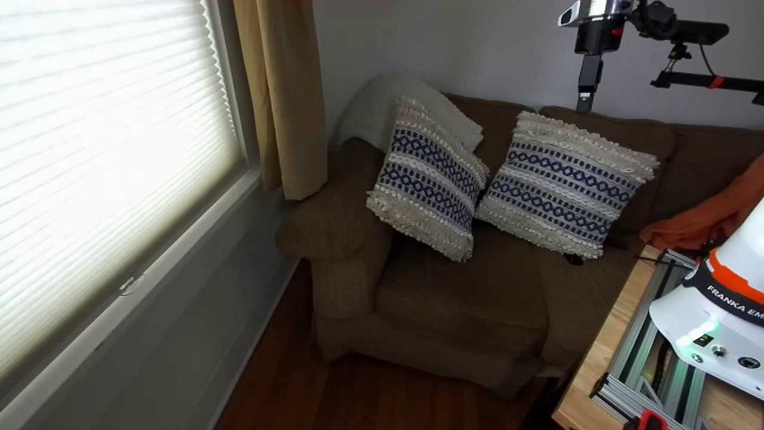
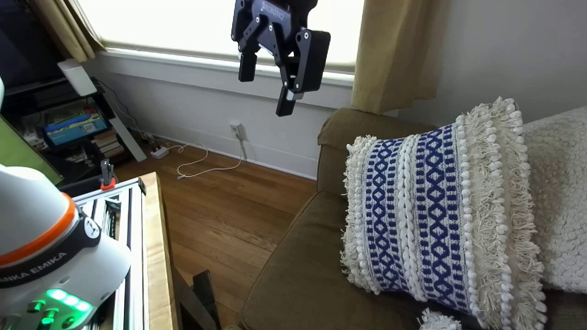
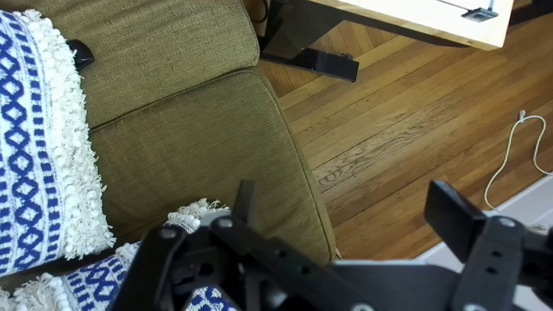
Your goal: Pick up the white throw blanket and put it over the rightmost throw pillow
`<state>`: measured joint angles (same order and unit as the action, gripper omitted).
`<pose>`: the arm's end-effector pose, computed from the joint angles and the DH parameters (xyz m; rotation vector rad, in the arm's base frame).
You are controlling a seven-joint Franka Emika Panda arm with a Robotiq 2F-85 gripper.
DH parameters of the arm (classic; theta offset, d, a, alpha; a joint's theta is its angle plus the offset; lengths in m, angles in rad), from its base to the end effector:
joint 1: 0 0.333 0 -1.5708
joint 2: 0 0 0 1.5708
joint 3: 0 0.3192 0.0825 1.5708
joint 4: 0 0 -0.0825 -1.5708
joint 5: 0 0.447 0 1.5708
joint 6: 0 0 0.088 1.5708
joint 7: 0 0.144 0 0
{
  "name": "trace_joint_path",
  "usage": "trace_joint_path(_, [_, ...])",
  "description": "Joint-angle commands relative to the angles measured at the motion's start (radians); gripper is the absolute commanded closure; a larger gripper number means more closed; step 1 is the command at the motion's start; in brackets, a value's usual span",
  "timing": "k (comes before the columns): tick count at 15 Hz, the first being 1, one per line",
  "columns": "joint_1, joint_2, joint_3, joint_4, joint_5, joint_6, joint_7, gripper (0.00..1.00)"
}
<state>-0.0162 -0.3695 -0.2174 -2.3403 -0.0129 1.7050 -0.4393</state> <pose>0.4408 -0.1051 0.3964 -2.9504 -0.3471 0.3555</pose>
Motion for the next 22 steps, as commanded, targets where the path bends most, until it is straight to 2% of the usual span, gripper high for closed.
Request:
trace_joint_path(1, [-0.016,0.002,0.014,0.001,0.005,-0.001,-0.004,0.00])
trace_joint_path(4, [-0.004,0.069,0.016,0.044,0.007,0.072,-0.038,0.00])
trace_joint_path(11, [-0.030,0.297,0.027,0.173,-0.072,0.402,-0.119,0.00])
trace_joint_path(16, [-0.097,0.509,0.028,0.341,-0.007,0.556,-0.184,0.00])
trace_joint_path(22, [-0.204,0.771,0.075,0.602,0.059,0.694,-0.188,0.00])
